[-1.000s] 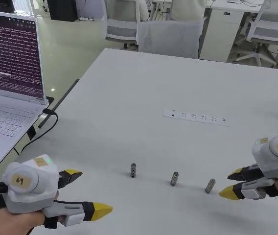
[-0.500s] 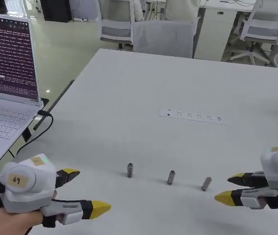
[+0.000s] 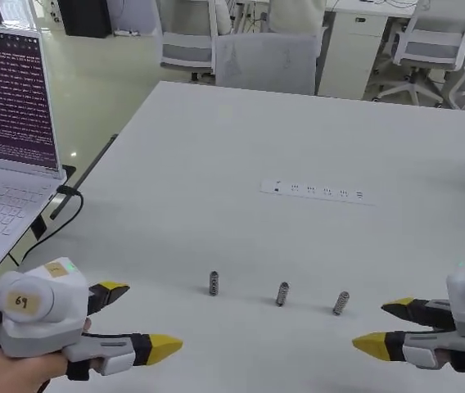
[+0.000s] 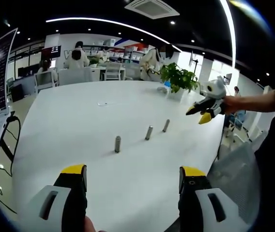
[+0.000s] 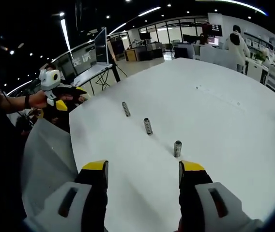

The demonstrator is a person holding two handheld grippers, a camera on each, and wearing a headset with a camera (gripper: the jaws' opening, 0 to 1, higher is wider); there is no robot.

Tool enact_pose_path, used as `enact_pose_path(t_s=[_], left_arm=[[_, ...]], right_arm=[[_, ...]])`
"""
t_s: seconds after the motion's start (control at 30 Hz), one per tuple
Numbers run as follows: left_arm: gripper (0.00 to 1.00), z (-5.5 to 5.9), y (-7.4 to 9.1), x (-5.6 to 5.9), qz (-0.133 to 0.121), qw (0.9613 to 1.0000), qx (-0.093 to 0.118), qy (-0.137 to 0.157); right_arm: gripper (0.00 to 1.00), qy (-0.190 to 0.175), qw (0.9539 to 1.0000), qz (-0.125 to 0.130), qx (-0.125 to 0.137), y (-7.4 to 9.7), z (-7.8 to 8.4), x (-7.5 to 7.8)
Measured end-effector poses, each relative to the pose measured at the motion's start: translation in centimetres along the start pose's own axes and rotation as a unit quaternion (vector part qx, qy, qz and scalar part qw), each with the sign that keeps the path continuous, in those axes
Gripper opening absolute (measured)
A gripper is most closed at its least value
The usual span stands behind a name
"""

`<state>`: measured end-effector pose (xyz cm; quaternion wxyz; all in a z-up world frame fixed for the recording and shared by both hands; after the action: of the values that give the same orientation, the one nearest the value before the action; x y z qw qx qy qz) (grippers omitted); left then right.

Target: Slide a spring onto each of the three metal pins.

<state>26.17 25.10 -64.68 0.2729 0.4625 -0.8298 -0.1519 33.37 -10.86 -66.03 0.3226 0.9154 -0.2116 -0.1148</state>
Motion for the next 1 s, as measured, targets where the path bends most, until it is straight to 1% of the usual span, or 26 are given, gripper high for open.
enact_pose_path(t_s=[0.13,0.2,0.53,0.77,1.0], left_arm=[[0.75,0.0,-0.1,-0.2,0.0,1.0,0.0,-0.001],[0.75,-0.1,-0.1,0.0,0.0,1.0,0.001,-0.001],[0.75,-0.3,0.0,0.2,0.003,1.0,0.003,-0.003],[0.76,-0.1,0.1,0.4,0.004,1.0,0.003,-0.003],[0.76,0.0,0.3,0.6,0.004,1.0,0.004,-0.002]], right_arm=[[0.6,-0.013,0.9998,0.006,0.01,0.6,0.3,-0.5],[0.62,-0.02,0.9997,0.008,0.015,0.8,0.5,-0.7],[0.68,-0.031,0.999,0.019,0.025,1.6,1.1,-1.5],[0.73,-0.035,0.9987,0.026,0.027,2.1,1.6,-2.1],[0.79,-0.037,0.9987,0.025,0.026,2.1,2.1,-3.0]])
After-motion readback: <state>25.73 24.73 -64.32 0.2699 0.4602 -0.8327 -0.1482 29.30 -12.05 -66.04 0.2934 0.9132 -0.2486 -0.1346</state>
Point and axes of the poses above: the centre of the closed fingertips' face, and the gripper's own axes: y roughly backward along the fingers, x roughly to its right, z roughly out of its underside, the point moved 6 cm from there along y, roughly backward along the fingers, and after that the axes turned 11 degrees about y, right-handed, at the moved point
